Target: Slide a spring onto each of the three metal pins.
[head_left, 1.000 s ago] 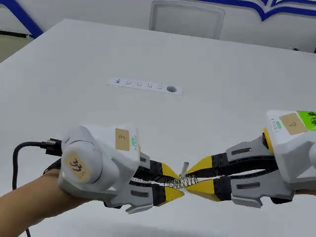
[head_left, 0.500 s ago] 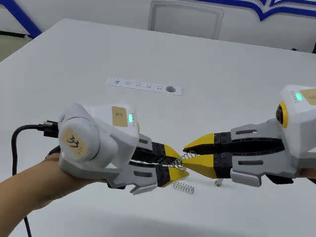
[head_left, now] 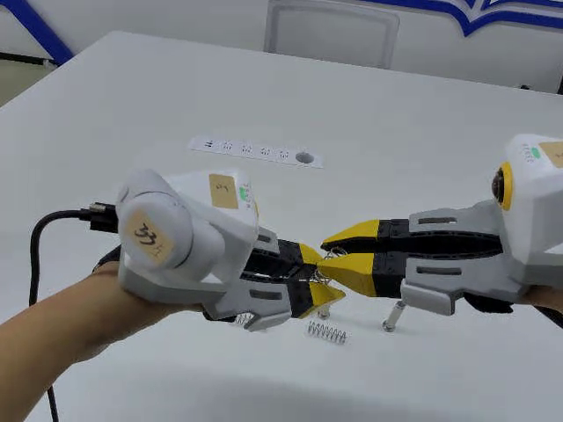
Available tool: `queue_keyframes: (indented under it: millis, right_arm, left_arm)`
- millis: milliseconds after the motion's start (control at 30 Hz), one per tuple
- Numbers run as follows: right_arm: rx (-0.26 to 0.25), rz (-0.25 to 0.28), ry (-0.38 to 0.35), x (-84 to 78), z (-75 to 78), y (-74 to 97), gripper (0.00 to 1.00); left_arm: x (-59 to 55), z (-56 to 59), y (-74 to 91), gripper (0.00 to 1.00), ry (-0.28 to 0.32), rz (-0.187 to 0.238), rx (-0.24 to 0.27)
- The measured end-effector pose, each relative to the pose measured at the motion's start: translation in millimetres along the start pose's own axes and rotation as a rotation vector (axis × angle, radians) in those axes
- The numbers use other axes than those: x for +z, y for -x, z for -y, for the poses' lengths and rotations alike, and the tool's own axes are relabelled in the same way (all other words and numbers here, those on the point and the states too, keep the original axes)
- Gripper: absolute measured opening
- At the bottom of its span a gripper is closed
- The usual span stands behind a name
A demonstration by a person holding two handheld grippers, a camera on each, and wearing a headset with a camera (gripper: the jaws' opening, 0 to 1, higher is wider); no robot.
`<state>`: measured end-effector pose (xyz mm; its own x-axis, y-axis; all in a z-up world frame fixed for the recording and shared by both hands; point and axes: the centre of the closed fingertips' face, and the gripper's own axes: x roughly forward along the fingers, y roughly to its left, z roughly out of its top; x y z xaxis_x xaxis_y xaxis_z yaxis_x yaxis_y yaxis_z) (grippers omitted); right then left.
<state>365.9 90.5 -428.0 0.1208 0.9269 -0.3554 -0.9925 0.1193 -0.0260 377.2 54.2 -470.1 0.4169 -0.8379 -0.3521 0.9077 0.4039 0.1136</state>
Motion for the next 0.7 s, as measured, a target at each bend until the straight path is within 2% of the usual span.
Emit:
queue_keyframes:
  millis: [67, 133, 267, 367, 567, 700]
  right_arm:
    - [-0.005, -0.016, 0.007, 0.3, 1.1, -0.3, 0.10]
    - [-0.013, -0.021, 0.016, 0.4, 1.8, -0.9, 0.10]
    - [-0.021, -0.010, 0.005, 2.3, 0.5, -2.9, 0.10]
    - [-0.028, -0.025, 0.020, 0.4, 1.0, -4.9, 0.10]
    - [-0.043, -0.023, 0.027, 1.2, 3.5, -3.1, 0.10]
    - [-0.078, -0.012, 0.023, 2.6, 11.2, 0.7, 0.10]
  left_arm:
    - [0.8, -0.5, -2.3, 0.10, 0.022, 0.000, -0.007]
    - [1.1, -0.2, -3.6, 0.11, 0.019, 0.000, -0.006]
    - [3.0, 1.2, -4.5, 0.11, 0.025, 0.003, -0.016]
    - [0.0, -0.6, -3.8, 0.11, 0.004, -0.013, -0.007]
    - [0.0, -4.8, 0.1, 0.11, 0.016, -0.001, 0.011]
    - [-2.9, -7.2, -0.1, 0.12, 0.037, -0.025, 0.022]
